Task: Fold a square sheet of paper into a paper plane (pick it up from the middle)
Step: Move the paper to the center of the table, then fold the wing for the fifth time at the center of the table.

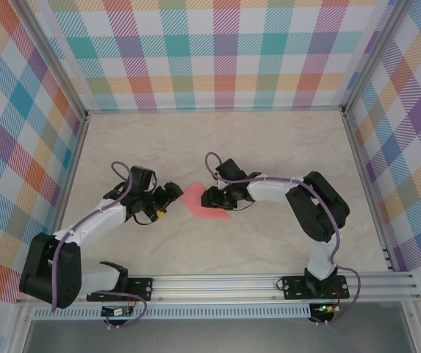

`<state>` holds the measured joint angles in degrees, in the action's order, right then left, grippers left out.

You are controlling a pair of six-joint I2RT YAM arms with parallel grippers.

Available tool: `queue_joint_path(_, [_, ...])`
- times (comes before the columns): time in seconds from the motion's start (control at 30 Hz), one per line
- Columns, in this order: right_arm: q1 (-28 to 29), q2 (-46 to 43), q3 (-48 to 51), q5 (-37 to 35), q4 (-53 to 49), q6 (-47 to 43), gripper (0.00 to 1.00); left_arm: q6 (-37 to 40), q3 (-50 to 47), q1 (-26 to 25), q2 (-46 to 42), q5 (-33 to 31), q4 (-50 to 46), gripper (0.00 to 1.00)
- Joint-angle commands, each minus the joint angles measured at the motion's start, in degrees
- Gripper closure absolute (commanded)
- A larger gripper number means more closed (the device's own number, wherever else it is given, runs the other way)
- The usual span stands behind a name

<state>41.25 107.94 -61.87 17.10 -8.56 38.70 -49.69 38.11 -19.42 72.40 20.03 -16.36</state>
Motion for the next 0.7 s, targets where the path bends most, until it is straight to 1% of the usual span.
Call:
queue_joint_path(0.0, [-0.9, 1.2, 1.3, 2.2, 1.7, 2.3, 0.49, -2.3, -0.7, -2.1, 2.2, 1.7, 3.7, 0.17])
queue_joint_path(0.07, [-1.9, 1.3, 2.3, 3.5, 2.6, 3.7, 0.49, -3.4, -0.7, -3.5, 3.7, 2.1, 5.2, 0.21])
queue_joint_path(0.3, [-5.8, 2.4, 5.1, 11.2, 6.9, 8.8, 0.50, -6.8, 0.2, -7.9, 8.9, 1.8, 8.8, 0.32])
queue_joint_path(0.5, [-8.1, 2.9, 6.7, 15.8, 10.3, 11.8, 0.50, -8.6, 0.9, -9.8, 12.0, 1.7, 11.7, 0.44])
queue_joint_path(0.67, [-9.3, 3.6, 7.4, 18.6, 12.2, 13.4, 0.50, -8.8, 2.0, -10.4, 14.2, 2.3, 13.4, 0.51])
